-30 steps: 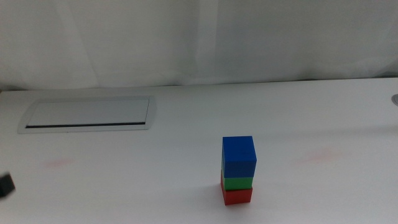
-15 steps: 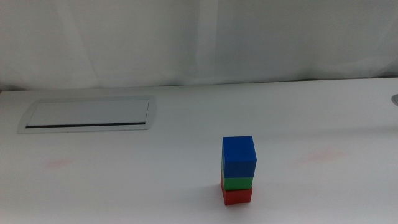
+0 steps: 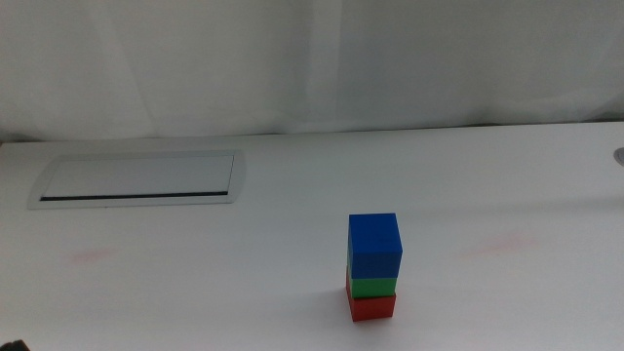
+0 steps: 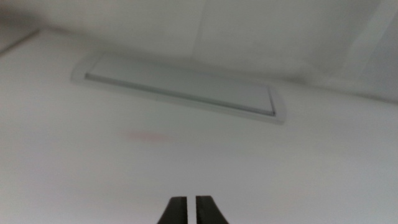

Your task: Stack red cubes first, then green, then blue cubes in a specific spot.

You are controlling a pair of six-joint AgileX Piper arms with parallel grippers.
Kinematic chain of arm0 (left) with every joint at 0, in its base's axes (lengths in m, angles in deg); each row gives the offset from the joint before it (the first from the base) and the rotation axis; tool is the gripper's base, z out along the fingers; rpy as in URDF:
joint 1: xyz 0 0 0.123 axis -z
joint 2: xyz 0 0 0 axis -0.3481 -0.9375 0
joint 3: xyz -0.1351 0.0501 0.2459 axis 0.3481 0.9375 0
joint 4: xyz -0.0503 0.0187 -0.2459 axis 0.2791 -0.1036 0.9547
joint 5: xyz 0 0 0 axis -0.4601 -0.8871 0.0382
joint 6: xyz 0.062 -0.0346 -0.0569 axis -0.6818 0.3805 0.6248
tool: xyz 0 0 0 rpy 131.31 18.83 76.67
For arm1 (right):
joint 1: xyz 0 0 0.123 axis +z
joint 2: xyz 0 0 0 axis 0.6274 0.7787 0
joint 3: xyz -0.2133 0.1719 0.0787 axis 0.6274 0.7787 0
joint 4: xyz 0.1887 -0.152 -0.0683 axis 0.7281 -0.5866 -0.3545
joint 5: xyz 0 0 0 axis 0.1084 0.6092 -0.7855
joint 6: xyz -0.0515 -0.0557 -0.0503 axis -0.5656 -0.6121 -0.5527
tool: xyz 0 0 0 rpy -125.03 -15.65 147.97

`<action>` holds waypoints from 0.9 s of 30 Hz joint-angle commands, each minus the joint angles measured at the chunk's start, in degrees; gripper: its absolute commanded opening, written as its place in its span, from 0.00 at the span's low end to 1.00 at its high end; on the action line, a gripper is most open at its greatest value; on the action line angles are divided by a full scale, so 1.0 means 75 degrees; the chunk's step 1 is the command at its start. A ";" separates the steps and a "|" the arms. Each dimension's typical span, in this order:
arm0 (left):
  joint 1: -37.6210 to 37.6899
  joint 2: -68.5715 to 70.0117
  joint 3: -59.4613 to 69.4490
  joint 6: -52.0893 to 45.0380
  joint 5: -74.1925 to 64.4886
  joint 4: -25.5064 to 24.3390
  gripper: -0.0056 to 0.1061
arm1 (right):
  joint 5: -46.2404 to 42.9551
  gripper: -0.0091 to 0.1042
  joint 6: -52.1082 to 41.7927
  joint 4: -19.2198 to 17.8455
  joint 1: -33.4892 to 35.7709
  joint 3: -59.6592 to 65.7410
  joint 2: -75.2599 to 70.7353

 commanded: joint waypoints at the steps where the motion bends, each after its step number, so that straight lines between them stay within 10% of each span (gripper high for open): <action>1: -0.0011 0.0041 0.0224 0.0268 -0.0288 0.0118 0.03 | -0.0113 0.98 -0.0098 0.0042 -0.0023 0.0052 -0.0011; 12: -0.0011 0.0041 0.0224 0.0253 -0.0307 0.0118 0.03 | -0.0163 0.98 -0.0030 0.0000 -0.0083 0.0090 0.0127; 21: -0.0011 0.0041 0.0224 0.0253 -0.0307 0.0118 0.03 | -0.2261 0.96 -0.0089 0.0283 -0.2387 0.1686 0.0114; 27: -0.0011 0.0041 0.0224 0.0253 -0.0307 0.0118 0.03 | -0.4493 0.54 -0.0089 -0.0549 -0.3452 0.3103 -0.0192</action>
